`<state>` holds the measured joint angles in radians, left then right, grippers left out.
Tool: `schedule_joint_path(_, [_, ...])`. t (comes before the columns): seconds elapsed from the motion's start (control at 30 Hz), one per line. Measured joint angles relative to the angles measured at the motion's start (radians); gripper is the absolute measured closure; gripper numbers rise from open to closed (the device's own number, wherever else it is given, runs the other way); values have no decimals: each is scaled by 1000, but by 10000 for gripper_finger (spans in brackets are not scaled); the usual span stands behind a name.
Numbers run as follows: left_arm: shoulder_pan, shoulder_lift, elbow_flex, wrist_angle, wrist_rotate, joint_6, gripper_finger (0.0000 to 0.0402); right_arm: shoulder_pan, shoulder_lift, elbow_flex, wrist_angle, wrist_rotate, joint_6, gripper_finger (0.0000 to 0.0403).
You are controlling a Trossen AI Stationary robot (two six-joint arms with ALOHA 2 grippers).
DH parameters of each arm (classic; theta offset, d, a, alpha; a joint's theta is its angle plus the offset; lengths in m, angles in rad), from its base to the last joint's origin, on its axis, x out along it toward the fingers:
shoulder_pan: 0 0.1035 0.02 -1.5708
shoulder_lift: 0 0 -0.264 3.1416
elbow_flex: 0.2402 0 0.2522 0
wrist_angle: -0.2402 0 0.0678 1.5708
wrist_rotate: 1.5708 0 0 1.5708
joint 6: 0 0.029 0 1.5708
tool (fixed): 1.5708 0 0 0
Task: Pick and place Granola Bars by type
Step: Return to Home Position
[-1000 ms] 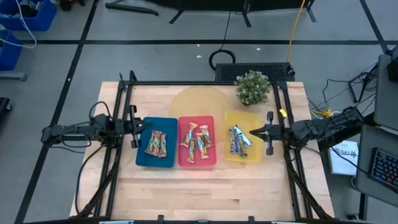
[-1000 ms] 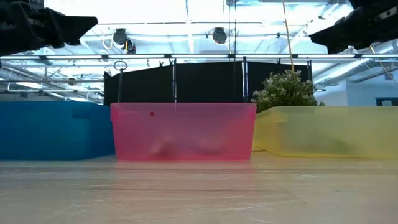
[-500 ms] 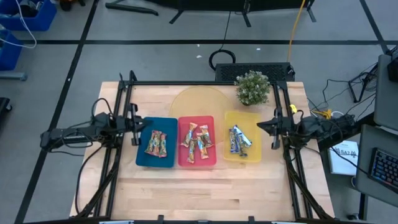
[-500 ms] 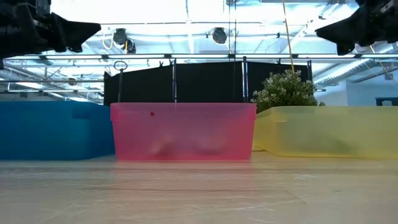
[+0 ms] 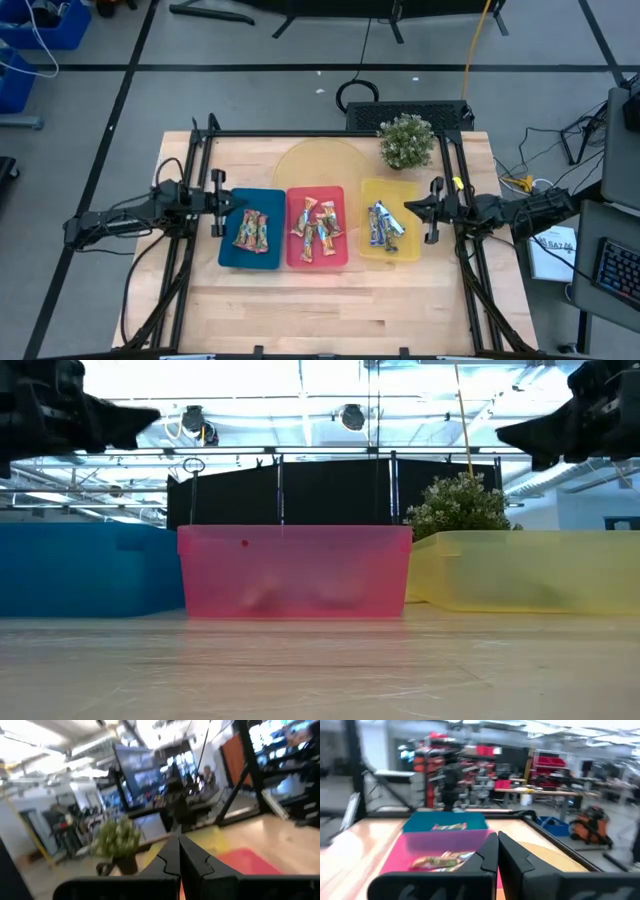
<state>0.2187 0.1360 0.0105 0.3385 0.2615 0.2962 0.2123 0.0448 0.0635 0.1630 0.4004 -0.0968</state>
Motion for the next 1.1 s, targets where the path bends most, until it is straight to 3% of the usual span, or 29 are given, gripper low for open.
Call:
schedule_joint_path(0.13, [37, 0, 0, -86, -17, 0, 401, 1, -1, -1, 2, -39, -69, 403])
schedule_joint_path(0.37, [65, 0, 0, -213, -45, -10, 401, -7, 0, -22, -66, -5, -29, 403])
schedule_joint_path(0.7, [24, 0, 0, -154, -69, -42, 401, -23, -2, -47, -42, 16, -1, 403])
schedule_joint_path(1.1, [-165, 0, 0, -159, -393, -43, 401, -23, -2, -48, -31, -30, -1, 403])
